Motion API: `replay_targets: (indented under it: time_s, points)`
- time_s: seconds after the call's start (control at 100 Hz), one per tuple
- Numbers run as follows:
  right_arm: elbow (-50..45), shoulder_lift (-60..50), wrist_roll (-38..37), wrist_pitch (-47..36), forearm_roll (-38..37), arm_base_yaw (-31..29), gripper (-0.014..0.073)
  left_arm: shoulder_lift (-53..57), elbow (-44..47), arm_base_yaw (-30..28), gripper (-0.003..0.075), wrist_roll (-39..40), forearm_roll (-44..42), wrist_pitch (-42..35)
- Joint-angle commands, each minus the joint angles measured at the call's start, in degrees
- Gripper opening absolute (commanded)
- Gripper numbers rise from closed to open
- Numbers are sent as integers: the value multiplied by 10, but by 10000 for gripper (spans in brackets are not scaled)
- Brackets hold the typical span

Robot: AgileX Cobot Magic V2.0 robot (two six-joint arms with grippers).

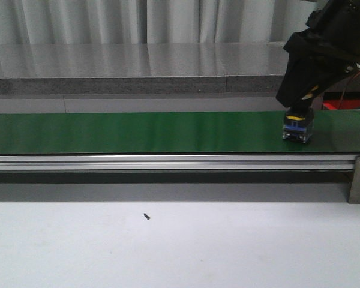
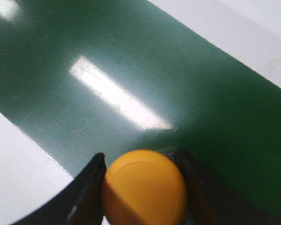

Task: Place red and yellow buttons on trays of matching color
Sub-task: 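Grasp the second yellow button at the belt end with the right gripper, then lower the yellow button into the yellow tray and release it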

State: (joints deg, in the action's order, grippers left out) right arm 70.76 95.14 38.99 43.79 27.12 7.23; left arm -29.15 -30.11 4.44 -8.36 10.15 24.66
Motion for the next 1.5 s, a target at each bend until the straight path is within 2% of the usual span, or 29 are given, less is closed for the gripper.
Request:
replay_targets:
  time_s: [0.0,0.19,0.37,0.5,0.59,0.73,1.04,1.49]
  points:
    - [18,-53,-14,-8,4,-21,248,-2,-16,4,-20,0,7,-47]
    - [18,-118,-20,6,-8,-114,248,-2,-16,4,-20,0,7,-47]
    - [18,-135,-38,36,-8,-255,248,-2,-16,4,-20,0,7,-47]
    - [17,-129,-42,23,-3,-342,248,-2,-16,4,-20,0,7,-47]
    - [17,-117,-42,-2,13,-377,248,-2,-16,4,-20,0,7,-47]
    - [17,-82,-42,-19,13,-401,248,-2,-16,4,-20,0,7,-47]
    - [16,17,-46,-12,13,-403,248,-2,-16,4,-20,0,7,-47]
    - [-5,59,-46,-20,13,-403,252,-2,-16,4,-20,0,7,-47]
